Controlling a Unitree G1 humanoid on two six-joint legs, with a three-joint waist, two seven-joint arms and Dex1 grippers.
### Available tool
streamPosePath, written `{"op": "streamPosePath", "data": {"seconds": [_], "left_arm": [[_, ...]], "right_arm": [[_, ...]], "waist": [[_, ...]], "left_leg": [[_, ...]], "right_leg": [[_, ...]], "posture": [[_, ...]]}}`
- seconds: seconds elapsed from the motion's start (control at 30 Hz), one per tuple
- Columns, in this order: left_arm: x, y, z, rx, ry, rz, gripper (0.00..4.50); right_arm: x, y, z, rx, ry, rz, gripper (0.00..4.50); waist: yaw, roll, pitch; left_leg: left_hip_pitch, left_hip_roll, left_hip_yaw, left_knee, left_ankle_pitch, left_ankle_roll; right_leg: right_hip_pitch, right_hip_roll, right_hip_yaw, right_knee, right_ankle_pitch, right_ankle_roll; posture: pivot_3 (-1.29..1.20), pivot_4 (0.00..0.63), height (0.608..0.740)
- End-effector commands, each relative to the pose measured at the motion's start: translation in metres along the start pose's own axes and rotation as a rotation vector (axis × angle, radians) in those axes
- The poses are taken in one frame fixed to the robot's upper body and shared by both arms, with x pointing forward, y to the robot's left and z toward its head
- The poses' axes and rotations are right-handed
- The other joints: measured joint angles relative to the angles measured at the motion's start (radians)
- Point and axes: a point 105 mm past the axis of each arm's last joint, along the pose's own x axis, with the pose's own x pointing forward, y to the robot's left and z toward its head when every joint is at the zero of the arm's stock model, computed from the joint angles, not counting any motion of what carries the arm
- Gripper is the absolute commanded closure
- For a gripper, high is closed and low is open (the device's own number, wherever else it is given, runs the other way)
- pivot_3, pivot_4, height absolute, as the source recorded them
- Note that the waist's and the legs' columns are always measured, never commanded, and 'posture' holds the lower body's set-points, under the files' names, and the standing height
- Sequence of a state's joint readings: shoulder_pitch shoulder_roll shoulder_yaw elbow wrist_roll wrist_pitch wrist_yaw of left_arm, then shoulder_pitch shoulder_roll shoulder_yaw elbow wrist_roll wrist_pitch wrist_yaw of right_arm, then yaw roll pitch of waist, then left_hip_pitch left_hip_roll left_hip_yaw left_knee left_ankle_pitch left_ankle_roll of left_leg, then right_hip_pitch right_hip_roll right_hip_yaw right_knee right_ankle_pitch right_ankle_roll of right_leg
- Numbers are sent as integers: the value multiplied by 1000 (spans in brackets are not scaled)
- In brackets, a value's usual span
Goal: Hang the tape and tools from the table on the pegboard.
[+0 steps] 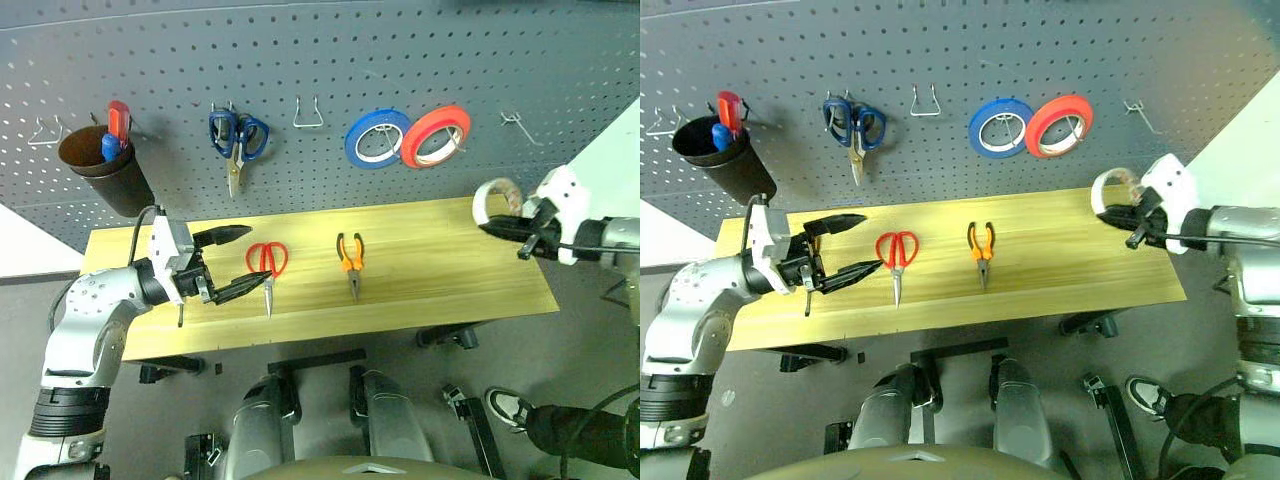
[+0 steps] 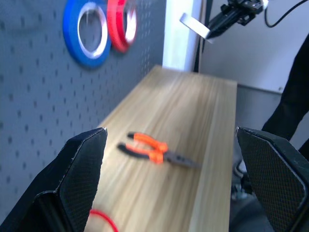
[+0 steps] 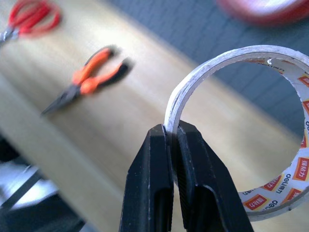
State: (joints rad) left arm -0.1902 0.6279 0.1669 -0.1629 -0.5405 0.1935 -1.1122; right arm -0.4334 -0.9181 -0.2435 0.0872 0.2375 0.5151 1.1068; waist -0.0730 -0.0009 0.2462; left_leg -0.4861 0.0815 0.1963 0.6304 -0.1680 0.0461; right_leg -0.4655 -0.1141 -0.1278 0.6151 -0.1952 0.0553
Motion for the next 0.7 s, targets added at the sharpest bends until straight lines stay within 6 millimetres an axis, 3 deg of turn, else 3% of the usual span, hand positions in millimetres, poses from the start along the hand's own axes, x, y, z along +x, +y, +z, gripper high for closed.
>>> {"op": "streamPosePath", "data": {"seconds": [0.03,0.27,0.7], "left_arm": [[-4,5,21,58,-66,5,0],[2,11,21,83,-74,7,0],[2,18,19,126,-37,48,0]], "right_arm": [[-20,-13,40,-91,-137,-88,4479],[-7,-42,43,-116,-163,-231,4479],[59,-75,30,-95,-103,-344,4479]], "waist": [[-2,0,-10],[-10,-1,-44],[-30,1,-64]], "left_leg": [[0,0,0,0,0,0],[3,0,0,0,0,0],[6,-3,3,1,3,-4]], "right_leg": [[0,0,0,0,0,1],[2,1,0,0,-1,-2],[5,2,1,4,1,4]], "posture": [[-152,97,730],[-148,74,730],[-99,66,730]]}}
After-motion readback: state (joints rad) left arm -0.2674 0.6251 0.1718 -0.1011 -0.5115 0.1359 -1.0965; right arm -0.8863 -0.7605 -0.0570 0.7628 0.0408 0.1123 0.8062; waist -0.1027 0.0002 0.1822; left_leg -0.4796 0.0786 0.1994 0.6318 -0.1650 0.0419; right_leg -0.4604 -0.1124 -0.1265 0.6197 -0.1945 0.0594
